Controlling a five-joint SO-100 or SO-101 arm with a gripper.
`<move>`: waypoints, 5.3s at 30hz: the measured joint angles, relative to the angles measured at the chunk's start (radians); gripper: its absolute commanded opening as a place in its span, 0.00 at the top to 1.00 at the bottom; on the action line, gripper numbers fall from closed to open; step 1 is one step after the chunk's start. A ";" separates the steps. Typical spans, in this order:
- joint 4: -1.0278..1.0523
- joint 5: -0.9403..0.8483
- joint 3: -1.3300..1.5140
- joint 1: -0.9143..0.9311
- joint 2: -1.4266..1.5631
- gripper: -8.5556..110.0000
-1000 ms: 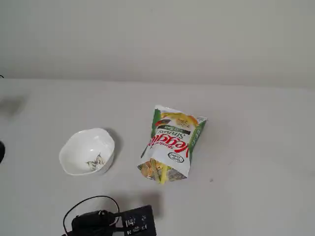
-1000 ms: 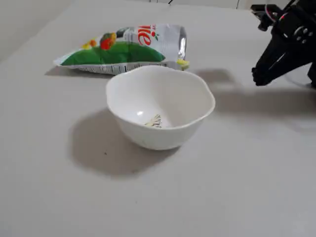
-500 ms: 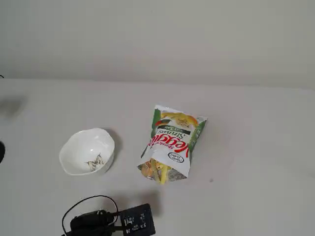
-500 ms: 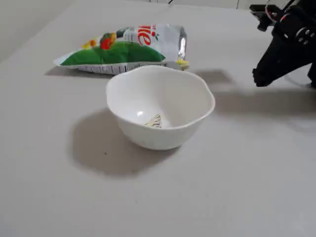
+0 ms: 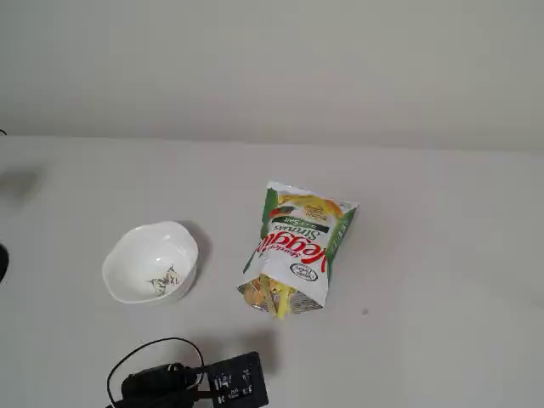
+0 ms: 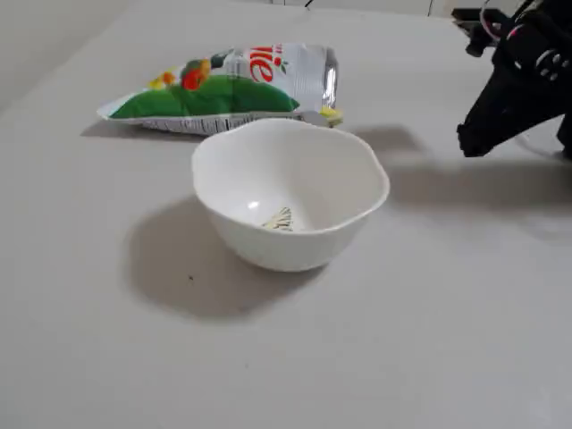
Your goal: Pick up veggie straw from inside of open veggie straw packet and place it inside the bowl on the left side of the veggie straw packet
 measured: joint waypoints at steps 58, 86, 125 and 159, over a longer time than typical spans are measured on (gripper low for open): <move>-0.650 -1.112 -0.652 0.460 -1.342 0.73; -0.689 -1.118 -0.925 0.468 -1.747 0.84; -0.138 -1.126 -0.976 0.422 -1.367 0.93; -0.138 -0.815 -1.321 -0.144 -1.555 0.93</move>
